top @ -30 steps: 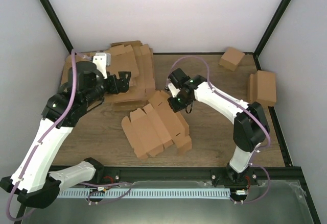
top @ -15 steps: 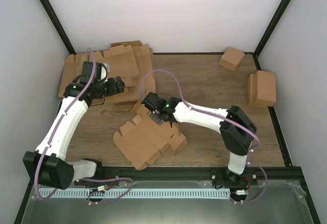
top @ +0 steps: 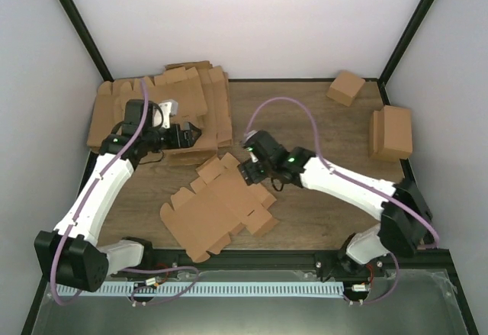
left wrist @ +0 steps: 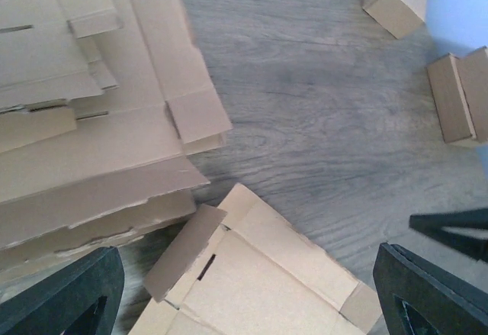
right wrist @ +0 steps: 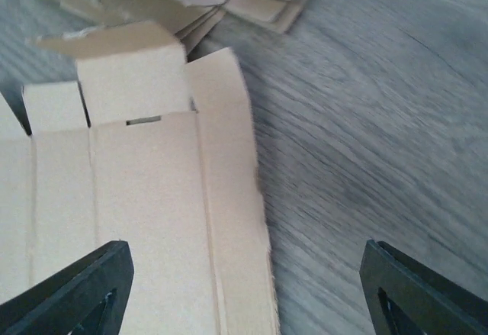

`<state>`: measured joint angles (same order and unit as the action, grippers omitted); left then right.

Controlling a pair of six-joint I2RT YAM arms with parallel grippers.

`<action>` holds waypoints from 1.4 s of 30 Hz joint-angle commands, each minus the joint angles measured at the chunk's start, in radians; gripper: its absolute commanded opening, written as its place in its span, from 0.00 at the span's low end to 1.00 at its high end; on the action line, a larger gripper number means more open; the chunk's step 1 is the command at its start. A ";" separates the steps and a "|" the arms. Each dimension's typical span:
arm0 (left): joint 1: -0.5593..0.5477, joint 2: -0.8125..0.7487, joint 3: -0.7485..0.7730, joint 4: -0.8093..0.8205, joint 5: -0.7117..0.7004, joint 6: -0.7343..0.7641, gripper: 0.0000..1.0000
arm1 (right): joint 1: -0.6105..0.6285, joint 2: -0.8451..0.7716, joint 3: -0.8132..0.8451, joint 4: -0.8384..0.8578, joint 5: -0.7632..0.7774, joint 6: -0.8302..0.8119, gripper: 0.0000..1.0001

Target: Fold the paper box

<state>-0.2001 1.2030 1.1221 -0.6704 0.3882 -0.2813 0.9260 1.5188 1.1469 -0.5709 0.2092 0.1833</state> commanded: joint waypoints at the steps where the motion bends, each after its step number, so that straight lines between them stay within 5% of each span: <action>1: -0.041 -0.018 -0.017 0.102 0.050 0.065 0.92 | -0.105 -0.131 -0.080 -0.005 -0.177 0.160 0.85; 13: -0.107 0.017 -0.005 0.118 -0.006 0.097 0.92 | -0.127 -0.306 -0.261 -0.226 -0.298 0.624 0.78; 20: -0.116 0.023 -0.010 0.115 -0.020 0.094 0.91 | -0.127 -0.395 -0.462 -0.128 -0.469 0.802 0.73; 27: -0.124 0.021 -0.016 0.121 -0.030 0.104 0.89 | -0.127 -0.408 -0.589 0.019 -0.662 0.961 0.60; 40: -0.137 0.037 -0.032 0.138 -0.028 0.130 0.87 | -0.127 -0.352 -0.635 0.149 -0.690 1.029 0.39; 42: -0.143 0.029 -0.029 0.142 -0.033 0.145 0.87 | -0.127 -0.333 -0.624 0.146 -0.677 1.004 0.24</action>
<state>-0.3302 1.2388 1.0958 -0.5617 0.3595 -0.1757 0.7979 1.1576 0.5125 -0.4583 -0.4652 1.1984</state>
